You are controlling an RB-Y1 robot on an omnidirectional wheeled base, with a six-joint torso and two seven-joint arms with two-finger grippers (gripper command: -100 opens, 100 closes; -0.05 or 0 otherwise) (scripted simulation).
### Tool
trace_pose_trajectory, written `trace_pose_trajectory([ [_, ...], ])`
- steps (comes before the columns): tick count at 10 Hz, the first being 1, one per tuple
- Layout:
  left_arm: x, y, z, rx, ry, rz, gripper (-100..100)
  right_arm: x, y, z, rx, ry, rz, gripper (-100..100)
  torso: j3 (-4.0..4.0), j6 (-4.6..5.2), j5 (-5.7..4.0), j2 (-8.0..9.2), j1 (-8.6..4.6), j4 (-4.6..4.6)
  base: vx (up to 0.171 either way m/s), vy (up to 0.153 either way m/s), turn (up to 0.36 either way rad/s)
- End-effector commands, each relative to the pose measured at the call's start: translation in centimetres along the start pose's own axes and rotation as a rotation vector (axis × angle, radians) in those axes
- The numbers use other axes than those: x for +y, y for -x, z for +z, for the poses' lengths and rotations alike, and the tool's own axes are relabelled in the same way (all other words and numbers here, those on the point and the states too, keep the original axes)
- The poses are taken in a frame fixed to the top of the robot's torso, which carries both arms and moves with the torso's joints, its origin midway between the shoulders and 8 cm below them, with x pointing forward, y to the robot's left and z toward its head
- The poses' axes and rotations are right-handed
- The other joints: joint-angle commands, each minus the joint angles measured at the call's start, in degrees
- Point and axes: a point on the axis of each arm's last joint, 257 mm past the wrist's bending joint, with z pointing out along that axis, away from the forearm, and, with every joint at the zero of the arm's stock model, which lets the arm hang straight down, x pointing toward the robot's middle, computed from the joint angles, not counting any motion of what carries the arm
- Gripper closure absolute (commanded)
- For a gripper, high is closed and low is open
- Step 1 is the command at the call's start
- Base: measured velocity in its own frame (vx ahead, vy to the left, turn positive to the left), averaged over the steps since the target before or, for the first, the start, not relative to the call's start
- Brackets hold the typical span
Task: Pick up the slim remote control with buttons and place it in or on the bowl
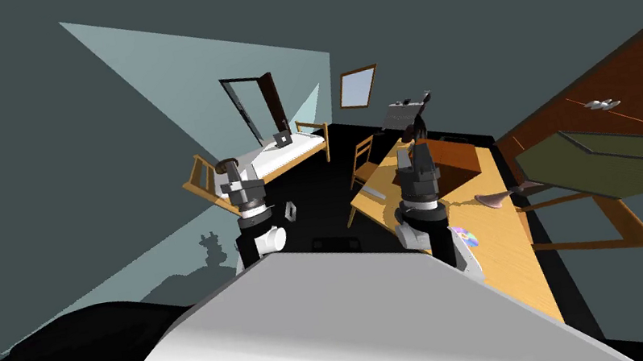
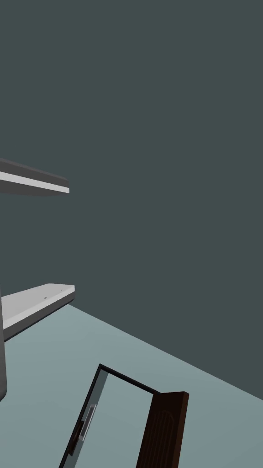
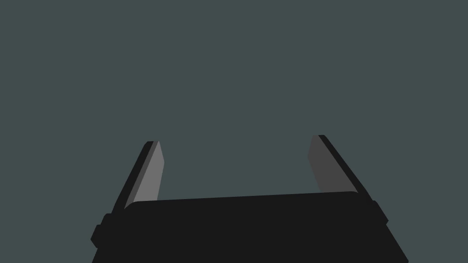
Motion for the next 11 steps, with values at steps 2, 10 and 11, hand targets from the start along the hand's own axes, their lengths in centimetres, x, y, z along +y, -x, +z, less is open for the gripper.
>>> trace_pose_trajectory([
  [2, 0.0, 0.0, 0.0, 0.0, 0.0, 0.0, 0, -1.5, -1.5, -0.8, 0.083, -0.023, -0.03, -100, -0.04, 0.0, 0.02, -0.07, 0.09, -0.01, 0.018, 0.132, 0.099],
  [10, 0.0, 0.0, 0.0, 0.0, 0.0, 0.0, 0, -8.3, -5.9, -5.3, 0.4, -0.13, -0.164, -100, -0.12, -0.01, 0.01, -0.21, 0.02, -0.05, 0.031, 0.116, 0.116],
  [11, 0.0, 0.0, 0.0, 0.0, 0.0, 0.0, 0, -10.0, -6.5, -6.6, 0.46, -0.158, -0.192, -100, -0.12, 0.02, -0.01, -0.21, -0.09, -0.05, 0.055, 0.108, 0.122],
])
